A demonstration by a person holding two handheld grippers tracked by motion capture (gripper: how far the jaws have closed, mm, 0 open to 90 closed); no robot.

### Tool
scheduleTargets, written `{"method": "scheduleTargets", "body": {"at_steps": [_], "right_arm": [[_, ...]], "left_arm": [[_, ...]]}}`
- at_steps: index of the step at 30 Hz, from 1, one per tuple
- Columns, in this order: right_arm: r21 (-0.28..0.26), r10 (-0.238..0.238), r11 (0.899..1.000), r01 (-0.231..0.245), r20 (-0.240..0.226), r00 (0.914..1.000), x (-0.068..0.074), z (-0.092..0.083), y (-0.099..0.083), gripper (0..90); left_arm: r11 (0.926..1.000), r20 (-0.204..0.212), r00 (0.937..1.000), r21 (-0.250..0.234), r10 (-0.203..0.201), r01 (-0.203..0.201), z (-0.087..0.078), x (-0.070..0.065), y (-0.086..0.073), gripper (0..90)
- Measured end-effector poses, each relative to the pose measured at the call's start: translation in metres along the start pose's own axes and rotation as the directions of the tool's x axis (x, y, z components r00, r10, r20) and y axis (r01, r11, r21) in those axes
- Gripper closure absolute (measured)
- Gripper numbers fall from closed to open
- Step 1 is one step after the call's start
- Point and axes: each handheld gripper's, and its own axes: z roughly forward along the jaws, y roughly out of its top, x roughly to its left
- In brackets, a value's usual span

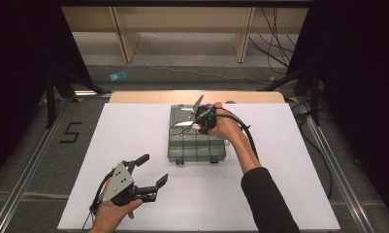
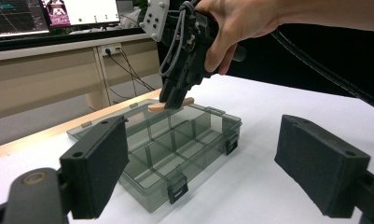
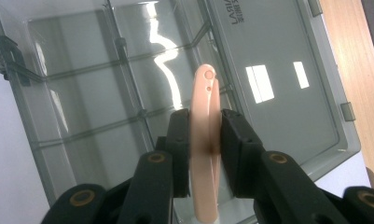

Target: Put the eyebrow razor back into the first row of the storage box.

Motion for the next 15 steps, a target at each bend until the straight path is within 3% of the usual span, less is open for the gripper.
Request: {"method": "scheduleTargets", "body": {"at_steps": [1,15], "right_arm": [[0.009,-0.025,1.0,0.025,0.008,0.9996,-0.002,0.0,0.0,74.3],[0.033,-0.029,0.999,0.029,-0.004,0.9996,-0.002,0.012,0.001,74.3]], "left_arm": [[1.0,-0.001,1.0,-0.001,0.001,-0.001,0.0,0.0,0.0,16.3],[1.0,0.0,1.0,-0.001,0.0,0.0,0.0,0.0,0.0,16.3]]}}
